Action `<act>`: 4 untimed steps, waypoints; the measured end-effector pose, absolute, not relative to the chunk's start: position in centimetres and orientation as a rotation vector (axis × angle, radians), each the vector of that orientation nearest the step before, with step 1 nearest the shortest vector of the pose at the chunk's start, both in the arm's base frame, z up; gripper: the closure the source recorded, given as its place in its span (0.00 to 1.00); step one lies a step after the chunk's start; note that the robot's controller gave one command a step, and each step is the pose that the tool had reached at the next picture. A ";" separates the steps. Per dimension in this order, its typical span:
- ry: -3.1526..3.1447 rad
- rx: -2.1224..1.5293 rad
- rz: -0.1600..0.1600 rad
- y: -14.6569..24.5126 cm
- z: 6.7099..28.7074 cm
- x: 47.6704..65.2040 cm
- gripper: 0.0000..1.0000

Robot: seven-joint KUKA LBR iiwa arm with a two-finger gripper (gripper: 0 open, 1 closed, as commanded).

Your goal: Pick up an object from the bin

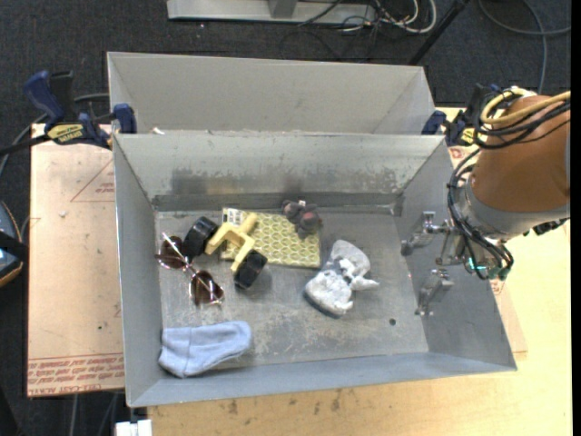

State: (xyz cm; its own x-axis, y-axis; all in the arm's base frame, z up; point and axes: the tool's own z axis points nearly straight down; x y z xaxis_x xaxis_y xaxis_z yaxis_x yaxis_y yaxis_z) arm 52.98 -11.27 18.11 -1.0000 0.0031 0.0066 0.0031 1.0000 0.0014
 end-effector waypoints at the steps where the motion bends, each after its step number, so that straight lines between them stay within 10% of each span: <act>1: -3.140 -0.003 -0.001 -11.3 18.4 53.1 0.00; 2: -3.129 0.253 0.000 -9.7 20.2 53.6 0.00; 4: -3.114 0.454 0.001 -3.8 9.2 52.0 0.00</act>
Offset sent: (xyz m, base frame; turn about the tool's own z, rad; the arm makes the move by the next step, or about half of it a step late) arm 0.0139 0.0349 0.0437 -0.3580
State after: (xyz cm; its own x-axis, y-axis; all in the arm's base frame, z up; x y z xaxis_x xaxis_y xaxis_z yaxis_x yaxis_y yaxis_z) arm 52.04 -3.75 9.20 -0.9584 -0.2854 -0.0054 -0.2854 0.9584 -0.0015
